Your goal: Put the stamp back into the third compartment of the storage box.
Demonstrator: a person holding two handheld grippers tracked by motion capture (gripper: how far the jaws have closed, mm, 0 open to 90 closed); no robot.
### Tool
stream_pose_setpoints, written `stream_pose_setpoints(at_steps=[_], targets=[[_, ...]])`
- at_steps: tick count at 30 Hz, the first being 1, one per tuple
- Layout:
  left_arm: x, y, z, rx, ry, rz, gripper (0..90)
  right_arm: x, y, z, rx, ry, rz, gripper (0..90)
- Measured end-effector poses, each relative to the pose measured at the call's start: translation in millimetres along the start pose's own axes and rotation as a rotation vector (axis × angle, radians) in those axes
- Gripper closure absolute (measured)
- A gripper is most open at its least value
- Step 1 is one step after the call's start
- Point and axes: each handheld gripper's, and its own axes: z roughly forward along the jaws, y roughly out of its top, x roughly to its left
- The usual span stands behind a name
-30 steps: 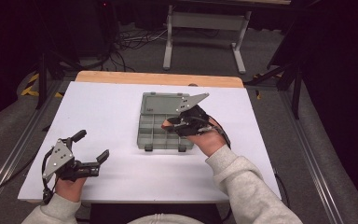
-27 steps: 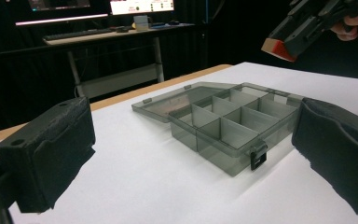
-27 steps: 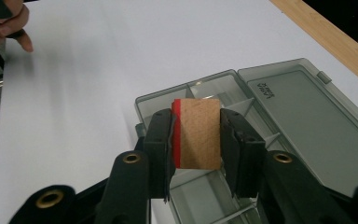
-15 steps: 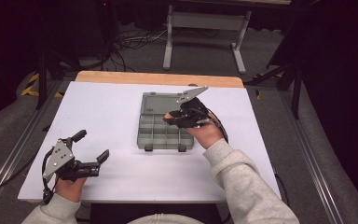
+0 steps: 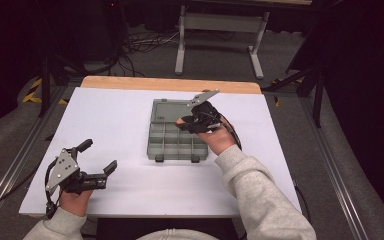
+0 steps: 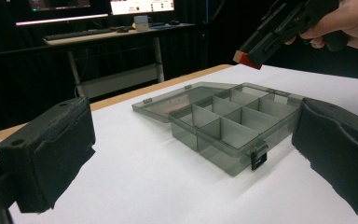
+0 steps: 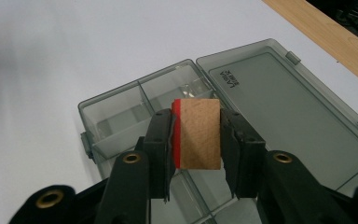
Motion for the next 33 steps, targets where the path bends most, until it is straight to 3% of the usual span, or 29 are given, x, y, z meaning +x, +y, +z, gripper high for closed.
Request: stream_pose_setpoints(at_steps=[11,33], targets=[[-0.3,-0.2,0.5,0.001,-0.001,0.000,0.3,-11.0,-3.2,5.7,0.017,-0.024,0.032,66.1],[0.3,-0.4,0.5,-0.001,-0.003,-0.001,0.3,-27.2,-14.0,28.9,0.108,-0.035,0.067,66.1]])
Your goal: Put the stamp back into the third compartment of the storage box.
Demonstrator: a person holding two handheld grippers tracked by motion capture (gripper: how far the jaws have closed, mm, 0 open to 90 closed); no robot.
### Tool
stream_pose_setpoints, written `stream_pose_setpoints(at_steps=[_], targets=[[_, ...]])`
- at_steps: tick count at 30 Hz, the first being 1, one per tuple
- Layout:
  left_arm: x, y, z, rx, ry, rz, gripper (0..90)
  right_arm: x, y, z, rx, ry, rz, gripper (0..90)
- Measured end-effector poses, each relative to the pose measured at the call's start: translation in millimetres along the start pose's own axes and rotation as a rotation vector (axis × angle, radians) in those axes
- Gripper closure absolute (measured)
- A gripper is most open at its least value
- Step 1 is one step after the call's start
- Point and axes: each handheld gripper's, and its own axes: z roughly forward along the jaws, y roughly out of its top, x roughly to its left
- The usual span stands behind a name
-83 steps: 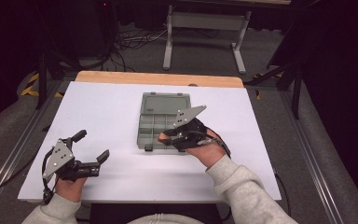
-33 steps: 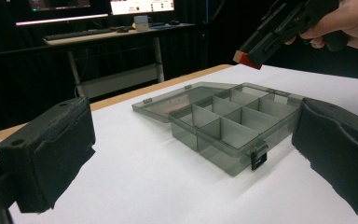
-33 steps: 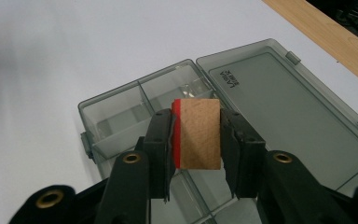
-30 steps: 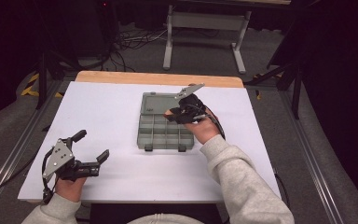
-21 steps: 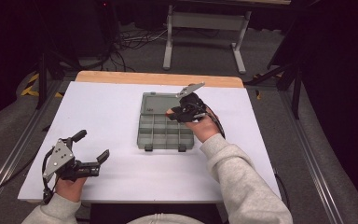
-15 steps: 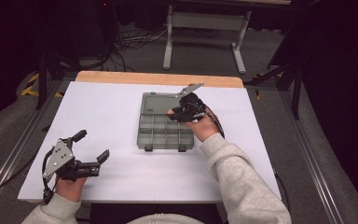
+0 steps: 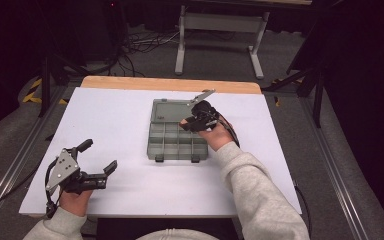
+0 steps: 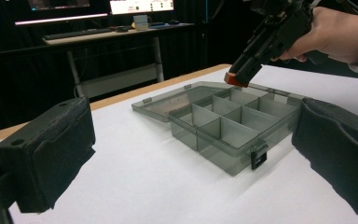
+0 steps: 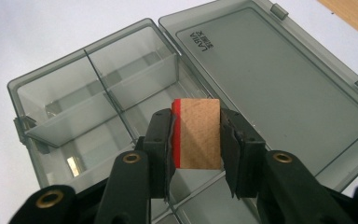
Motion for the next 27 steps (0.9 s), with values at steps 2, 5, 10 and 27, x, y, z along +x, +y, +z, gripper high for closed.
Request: stream_pose_setpoints(at_steps=[2,5,10,27], targets=[[0.1,0.0,0.1,0.001,0.000,0.000,0.3,-0.9,-0.5,1.3,0.006,-0.001,-0.001,66.1],[0.2,-0.1,-0.1,0.001,0.001,-0.001,0.3,-2.4,-1.5,4.0,0.014,0.000,-0.002,66.1],[0.2,-0.1,-0.1,0.001,0.000,0.000,0.3,-4.7,-3.1,8.3,0.030,0.000,-0.001,66.1],[0.2,0.1,-0.3,0.001,0.000,0.000,0.3,-5.1,-4.8,20.4,0.071,0.010,-0.004,66.1]])
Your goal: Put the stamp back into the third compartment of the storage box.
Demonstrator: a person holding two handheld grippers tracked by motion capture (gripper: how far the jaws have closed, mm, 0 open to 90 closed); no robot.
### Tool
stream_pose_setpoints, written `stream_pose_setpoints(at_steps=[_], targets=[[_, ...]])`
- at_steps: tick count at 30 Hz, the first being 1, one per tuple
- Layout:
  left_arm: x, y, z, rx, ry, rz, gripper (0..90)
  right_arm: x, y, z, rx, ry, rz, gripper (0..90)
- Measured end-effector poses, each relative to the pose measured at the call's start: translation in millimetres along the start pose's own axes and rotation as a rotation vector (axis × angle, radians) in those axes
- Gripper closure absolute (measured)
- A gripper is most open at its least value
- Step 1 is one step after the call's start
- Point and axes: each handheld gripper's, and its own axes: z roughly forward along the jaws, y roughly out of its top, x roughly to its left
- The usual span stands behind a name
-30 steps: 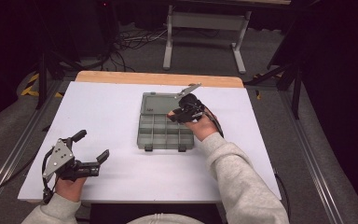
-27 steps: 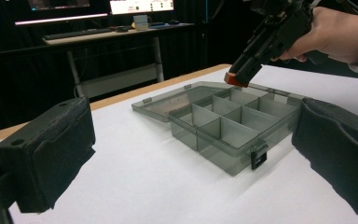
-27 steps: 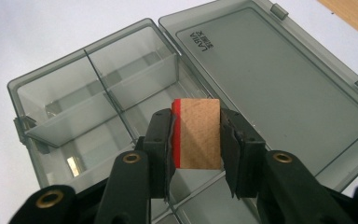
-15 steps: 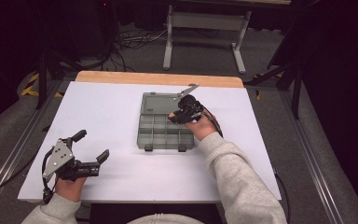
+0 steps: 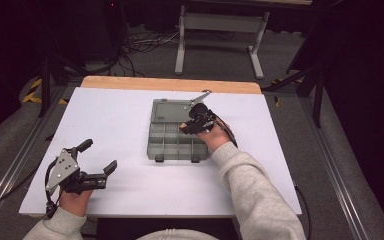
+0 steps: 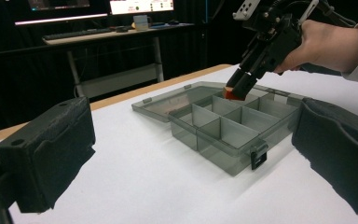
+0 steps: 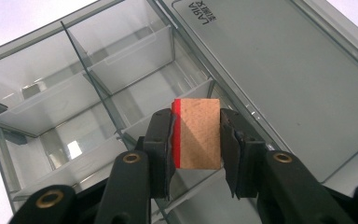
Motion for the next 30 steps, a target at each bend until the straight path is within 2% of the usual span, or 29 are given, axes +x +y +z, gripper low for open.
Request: stream_pose_setpoints(at_steps=[30], targets=[[0.0,0.1,-0.2,-0.001,0.001,-0.001,0.3,2.7,-1.0,9.9,0.057,0.014,-0.033,65.8]])
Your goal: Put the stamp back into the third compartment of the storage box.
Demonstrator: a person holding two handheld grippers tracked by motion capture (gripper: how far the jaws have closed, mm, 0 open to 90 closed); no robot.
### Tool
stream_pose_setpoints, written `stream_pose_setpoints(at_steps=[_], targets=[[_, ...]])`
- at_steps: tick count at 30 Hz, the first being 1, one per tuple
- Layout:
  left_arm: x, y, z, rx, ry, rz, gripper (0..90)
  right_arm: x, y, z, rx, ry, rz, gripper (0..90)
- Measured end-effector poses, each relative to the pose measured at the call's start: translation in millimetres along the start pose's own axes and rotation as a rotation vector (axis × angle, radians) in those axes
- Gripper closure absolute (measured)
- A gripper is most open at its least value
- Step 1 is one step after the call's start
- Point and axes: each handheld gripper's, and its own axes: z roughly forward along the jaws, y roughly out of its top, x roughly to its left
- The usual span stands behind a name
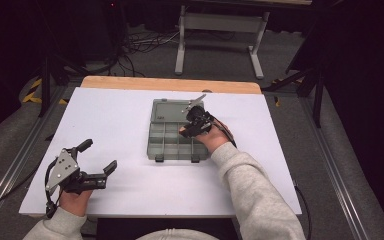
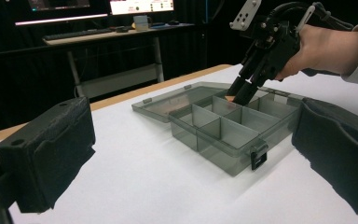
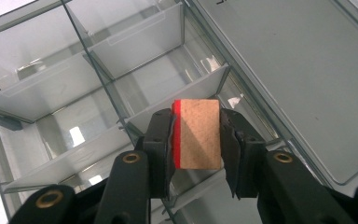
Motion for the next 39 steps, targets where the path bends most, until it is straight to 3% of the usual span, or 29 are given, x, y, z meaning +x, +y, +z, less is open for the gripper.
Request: stream_pose_setpoints(at_steps=[9,17,34,39], targets=[[-0.1,0.2,0.2,0.000,-0.001,0.001,0.3,0.1,0.2,-1.8,-0.010,-0.001,-0.003,62.3],[-0.3,-0.2,0.2,0.002,0.001,-0.001,0.3,0.4,1.0,-12.7,-0.068,-0.009,0.002,54.9],[0.5,-0.5,0.6,0.003,0.003,-0.006,0.3,20.7,5.8,-53.1,-0.271,-0.036,-0.033,14.2],[0.5,-0.4,0.2,0.001,0.003,-0.008,0.3,27.2,6.2,-62.3,-0.312,-0.029,-0.052,8.6]])
